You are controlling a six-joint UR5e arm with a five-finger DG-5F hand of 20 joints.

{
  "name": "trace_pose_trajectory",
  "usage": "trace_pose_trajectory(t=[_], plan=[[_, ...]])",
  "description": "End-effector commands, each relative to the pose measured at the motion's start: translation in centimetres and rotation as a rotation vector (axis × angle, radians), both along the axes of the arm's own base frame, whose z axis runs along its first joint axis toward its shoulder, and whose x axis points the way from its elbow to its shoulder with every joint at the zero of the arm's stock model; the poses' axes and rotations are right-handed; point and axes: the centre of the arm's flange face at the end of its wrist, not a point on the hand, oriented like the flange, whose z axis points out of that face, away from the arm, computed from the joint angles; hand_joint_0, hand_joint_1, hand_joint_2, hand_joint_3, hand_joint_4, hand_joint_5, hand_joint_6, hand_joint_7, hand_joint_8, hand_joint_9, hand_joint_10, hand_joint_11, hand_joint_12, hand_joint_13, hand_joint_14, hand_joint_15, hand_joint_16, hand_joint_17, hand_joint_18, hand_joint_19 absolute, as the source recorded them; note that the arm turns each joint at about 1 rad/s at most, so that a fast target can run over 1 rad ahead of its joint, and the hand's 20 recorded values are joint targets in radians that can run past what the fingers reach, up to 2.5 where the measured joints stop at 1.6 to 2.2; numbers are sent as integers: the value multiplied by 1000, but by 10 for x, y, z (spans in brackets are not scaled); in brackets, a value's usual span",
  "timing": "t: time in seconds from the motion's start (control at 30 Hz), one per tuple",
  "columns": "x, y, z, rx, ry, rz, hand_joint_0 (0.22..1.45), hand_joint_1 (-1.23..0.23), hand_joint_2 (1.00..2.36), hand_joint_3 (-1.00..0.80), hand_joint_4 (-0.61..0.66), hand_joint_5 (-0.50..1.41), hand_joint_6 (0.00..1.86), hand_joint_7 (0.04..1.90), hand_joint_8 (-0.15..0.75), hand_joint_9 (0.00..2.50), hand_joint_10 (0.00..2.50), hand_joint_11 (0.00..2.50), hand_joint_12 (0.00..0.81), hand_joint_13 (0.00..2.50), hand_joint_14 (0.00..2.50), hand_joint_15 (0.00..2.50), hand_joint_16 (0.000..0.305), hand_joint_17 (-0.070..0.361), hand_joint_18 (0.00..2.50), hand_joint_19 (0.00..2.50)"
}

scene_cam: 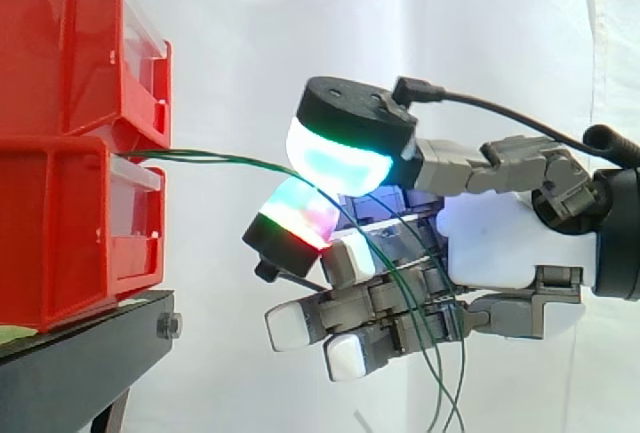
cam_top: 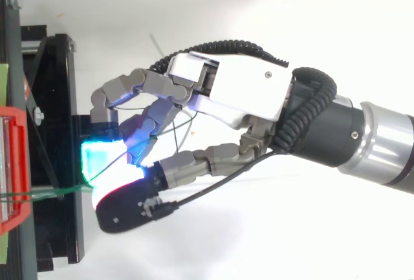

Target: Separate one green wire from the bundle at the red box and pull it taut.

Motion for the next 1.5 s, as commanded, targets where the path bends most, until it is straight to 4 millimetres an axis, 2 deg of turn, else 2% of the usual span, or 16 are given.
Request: trace_pose_trajectory(t=[0.0, 0.13, 0.3, 0.43, 0.5, 0.6, 0.7, 0.87, 1.0, 1.13, 1.2, 1.27, 1.37, 1.47], plan=[[0, 0, -1, -1, 3, 0, 650, -892, 1001, -486, 156, -149, 915, 1140, 288, 1077, 24, 836, 378, 808, 20, 516, 53, 119, 737, 618], [0, 0, -1, -1, 3, 0, 612, -846, 1000, -500, 173, -145, 914, 1142, 287, 1097, 22, 841, 378, 817, 22, 518, 53, 119, 741, 627], [0, 0, 0, -2, 2, 0, 544, -701, 1000, -500, 176, -140, 911, 1144, 302, 1122, 24, 822, 392, 836, 20, 520, 55, 124, 765, 636], [0, 0, 0, -2, 2, 0, 559, -654, 1000, -500, 173, -138, 906, 1148, 294, 1134, 24, 817, 388, 844, 20, 517, 54, 122, 763, 639], [0, 0, 0, -2, 2, 2, 587, -600, 1005, -446, 171, -136, 904, 1154, 290, 1140, 22, 810, 386, 847, 20, 520, 53, 120, 764, 653], [0, 0, 0, -1, 2, 2, 590, -599, 1012, -356, 161, -134, 901, 1175, 293, 1146, 24, 821, 386, 850, 20, 525, 53, 120, 767, 662], [0, 0, 0, 0, 0, 0, 588, -609, 1016, -293, 160, -134, 899, 1192, 297, 1139, 22, 812, 390, 852, 21, 530, 54, 121, 772, 671], [1, -1, 3, 3, -4, 1, 598, -734, 1018, -217, 151, -142, 901, 1199, 296, 1093, 24, 794, 389, 836, 20, 528, 54, 122, 767, 661], [1, 0, 3, -1, 14, 5, 625, -877, 1009, -385, 170, -162, 908, 1147, 284, 1013, 23, 800, 376, 783, 20, 525, 54, 122, 720, 627], [-1, -1, 2, -5, 31, 5, 622, -918, 1000, -500, 169, -164, 910, 1119, 279, 984, 24, 770, 376, 764, 22, 510, 54, 122, 706, 609], [-2, -1, 2, -6, 37, 5, 592, -919, 1000, -500, 170, -164, 911, 1106, 282, 983, 25, 776, 377, 761, 22, 513, 54, 122, 708, 616], [-3, 0, 0, -6, 48, 8, 554, -883, 1000, -500, 173, -161, 910, 1092, 285, 988, 25, 761, 382, 767, 21, 508, 55, 125, 716, 610], [-3, -1, 1, 7, 53, 7, 474, -691, 1000, -500, 176, -152, 890, 1098, 309, 1040, 22, 745, 411, 803, 19, 509, 60, 136, 758, 624], [-1, -1, 7, 13, 44, 6, 474, -586, 1000, -500, 179, -150, 871, 1081, 318, 1055, 22, 734, 422, 821, 18, 512, 61, 137, 775, 642]])
